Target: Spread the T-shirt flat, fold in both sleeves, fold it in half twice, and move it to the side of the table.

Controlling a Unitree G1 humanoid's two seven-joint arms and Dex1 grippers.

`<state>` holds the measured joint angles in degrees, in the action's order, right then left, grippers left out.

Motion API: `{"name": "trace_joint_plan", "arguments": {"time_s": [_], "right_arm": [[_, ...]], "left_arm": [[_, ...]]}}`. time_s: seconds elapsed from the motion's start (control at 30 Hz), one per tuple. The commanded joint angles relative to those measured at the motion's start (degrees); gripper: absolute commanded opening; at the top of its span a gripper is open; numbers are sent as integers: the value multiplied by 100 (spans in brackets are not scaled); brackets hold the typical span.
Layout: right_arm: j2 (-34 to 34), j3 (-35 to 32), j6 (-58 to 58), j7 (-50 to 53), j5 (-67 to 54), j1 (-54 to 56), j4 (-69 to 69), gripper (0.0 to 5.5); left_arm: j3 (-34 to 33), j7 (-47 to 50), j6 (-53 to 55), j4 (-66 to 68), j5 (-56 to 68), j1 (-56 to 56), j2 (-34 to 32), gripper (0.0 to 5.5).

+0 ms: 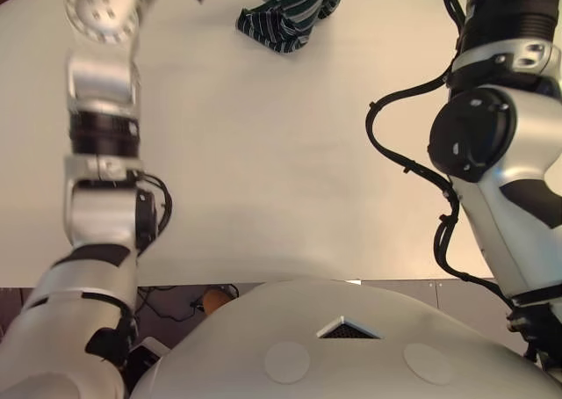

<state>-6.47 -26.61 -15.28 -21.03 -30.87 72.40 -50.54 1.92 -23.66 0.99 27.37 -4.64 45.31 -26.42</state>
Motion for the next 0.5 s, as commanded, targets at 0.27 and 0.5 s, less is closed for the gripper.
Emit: {"name": "trace_joint_plan", "arguments": {"time_s": [0.27, 0.5], "right_arm": [[-743, 160, 1446, 296, 853, 2147, -2312, 0], [-984, 242, 1610, 413, 1393, 2372, -2598, 0]], "left_arm": [[429, -376, -1018, 4624, -948, 4291, -698, 5], [667, -202, -929, 4998, -1493, 4869, -745, 5]]}}
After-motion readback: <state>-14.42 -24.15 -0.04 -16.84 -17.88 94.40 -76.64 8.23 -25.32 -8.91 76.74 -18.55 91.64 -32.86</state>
